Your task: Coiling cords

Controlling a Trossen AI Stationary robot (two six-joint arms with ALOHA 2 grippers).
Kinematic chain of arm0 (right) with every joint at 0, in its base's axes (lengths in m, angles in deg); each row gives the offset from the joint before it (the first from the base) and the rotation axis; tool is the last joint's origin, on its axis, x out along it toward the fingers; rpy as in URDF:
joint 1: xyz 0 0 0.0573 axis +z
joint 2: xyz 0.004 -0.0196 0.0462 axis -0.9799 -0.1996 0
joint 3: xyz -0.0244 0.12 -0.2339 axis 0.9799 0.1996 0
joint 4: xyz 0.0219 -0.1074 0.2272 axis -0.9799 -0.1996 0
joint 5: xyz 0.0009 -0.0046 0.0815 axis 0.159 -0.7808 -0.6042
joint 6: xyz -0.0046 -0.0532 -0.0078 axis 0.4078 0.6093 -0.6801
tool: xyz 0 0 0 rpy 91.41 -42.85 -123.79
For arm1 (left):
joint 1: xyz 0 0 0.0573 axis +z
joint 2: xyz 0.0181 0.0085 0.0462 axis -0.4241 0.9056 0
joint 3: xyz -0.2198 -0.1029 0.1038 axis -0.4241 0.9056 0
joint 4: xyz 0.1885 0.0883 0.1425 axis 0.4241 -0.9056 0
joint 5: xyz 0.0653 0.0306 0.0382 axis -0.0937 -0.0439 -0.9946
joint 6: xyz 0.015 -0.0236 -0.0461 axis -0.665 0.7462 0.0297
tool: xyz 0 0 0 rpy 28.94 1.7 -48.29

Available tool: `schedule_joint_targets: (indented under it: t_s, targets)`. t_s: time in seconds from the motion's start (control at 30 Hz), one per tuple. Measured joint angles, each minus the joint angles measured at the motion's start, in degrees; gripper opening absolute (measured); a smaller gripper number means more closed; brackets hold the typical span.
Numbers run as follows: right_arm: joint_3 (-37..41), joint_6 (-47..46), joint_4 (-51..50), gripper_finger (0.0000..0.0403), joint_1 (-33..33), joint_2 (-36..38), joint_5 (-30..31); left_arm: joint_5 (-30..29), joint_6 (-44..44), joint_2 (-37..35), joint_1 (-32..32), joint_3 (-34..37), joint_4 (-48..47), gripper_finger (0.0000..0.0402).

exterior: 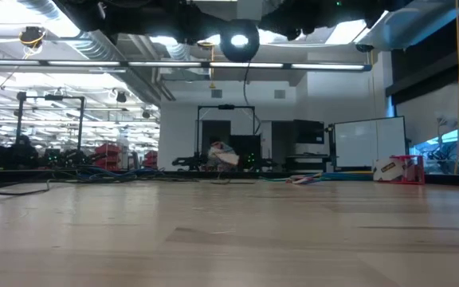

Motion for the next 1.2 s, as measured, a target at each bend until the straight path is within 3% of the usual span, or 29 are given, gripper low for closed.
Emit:
schedule_joint_targets:
  t_s: [0.23,0.4,0.67,0.93,1.2]
  targets:
    - [0.0,-1.35,2.88,0.0156,2.23,-4.03,-0.33,-0.26,3.22,0.0,-0.23,-0.02,2.55,0.0]
    - [0.0,-1.31,4.72,0.0146,2.38,-6.05,3.59,-0.31,3.54,0.0,-0.24,-0.02,3.75,0.0]
    - [-0.04,-1.27,8.01,0.0094,2.38,-6.07,3.1,-0.33,3.31,0.0,-0.24,-0.02,4.09,0.0]
    - [-0.09,-0.49,8.3,0.0012,2.4,-8.32,4.11,-0.57,3.25,0.0,-0.22,-0.02,4.36,0.0]
    - [-0.02,2.4,9.94,0.0006,2.38,-8.2,4.92,-0.44,4.66,-0.04,-0.22,-0.03,4.81,0.0]
